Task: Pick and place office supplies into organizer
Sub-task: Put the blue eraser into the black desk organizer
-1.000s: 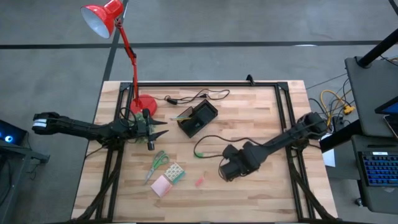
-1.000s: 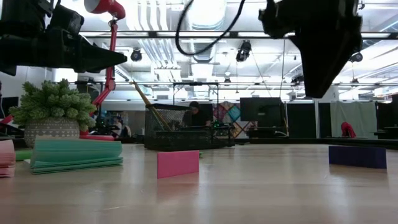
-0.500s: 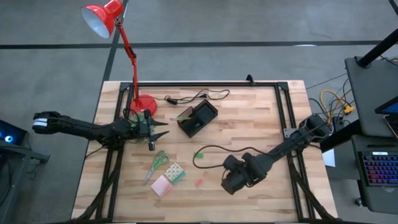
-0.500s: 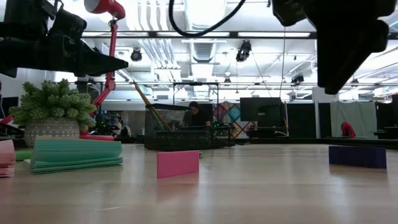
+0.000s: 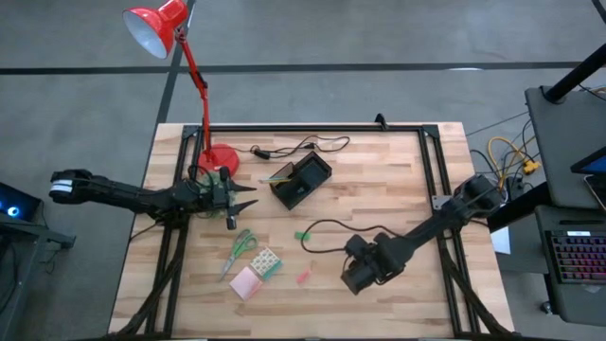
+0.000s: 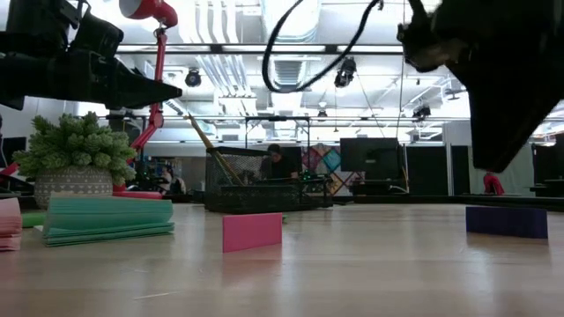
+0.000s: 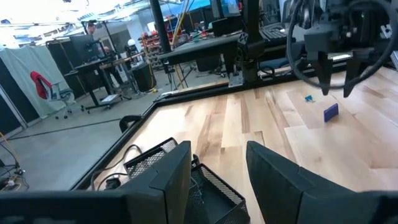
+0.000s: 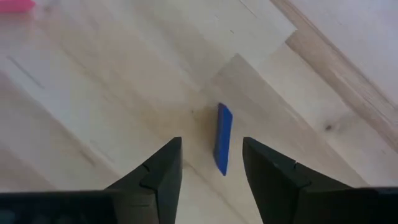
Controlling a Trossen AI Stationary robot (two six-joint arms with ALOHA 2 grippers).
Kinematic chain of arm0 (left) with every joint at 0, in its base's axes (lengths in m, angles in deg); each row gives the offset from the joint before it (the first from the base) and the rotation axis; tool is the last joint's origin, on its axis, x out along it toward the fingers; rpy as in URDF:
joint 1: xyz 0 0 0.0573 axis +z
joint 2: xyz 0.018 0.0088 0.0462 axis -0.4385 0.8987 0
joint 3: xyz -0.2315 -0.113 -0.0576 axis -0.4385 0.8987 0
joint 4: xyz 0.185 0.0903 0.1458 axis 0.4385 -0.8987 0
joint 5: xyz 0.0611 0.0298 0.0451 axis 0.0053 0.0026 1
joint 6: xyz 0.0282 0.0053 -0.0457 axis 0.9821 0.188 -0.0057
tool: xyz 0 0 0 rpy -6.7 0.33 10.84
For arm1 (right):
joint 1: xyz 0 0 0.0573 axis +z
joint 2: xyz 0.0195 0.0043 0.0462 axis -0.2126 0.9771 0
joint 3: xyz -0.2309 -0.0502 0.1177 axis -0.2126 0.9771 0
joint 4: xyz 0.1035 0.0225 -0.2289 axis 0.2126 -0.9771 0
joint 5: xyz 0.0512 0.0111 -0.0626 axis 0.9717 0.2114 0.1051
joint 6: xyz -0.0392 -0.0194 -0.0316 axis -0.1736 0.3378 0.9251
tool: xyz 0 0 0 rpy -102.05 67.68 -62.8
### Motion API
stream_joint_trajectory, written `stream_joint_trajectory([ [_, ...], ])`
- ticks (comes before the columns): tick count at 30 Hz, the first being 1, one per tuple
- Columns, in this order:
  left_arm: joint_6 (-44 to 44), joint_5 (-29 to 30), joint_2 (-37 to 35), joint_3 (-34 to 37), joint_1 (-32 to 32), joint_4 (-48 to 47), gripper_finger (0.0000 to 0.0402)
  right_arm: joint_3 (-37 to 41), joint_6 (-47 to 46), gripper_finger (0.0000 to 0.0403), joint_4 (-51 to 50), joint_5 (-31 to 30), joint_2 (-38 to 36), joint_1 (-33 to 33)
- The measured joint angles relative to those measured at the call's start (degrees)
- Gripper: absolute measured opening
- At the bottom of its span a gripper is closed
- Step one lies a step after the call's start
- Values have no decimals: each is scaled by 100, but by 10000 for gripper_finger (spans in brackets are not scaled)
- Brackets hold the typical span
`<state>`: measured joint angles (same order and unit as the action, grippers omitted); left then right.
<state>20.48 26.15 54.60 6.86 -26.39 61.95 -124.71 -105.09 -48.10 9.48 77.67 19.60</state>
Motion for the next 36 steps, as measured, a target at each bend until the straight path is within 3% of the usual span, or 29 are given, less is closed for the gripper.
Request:
stream_joint_trajectory([
  [29, 2, 0, 102, 1, -6, 1, 142, 701, 57, 160, 779, 20, 283, 11],
  [36, 4, 0, 109, 2, -7, 5, 142, 779, 47, 140, 897, 20, 283, 11],
])
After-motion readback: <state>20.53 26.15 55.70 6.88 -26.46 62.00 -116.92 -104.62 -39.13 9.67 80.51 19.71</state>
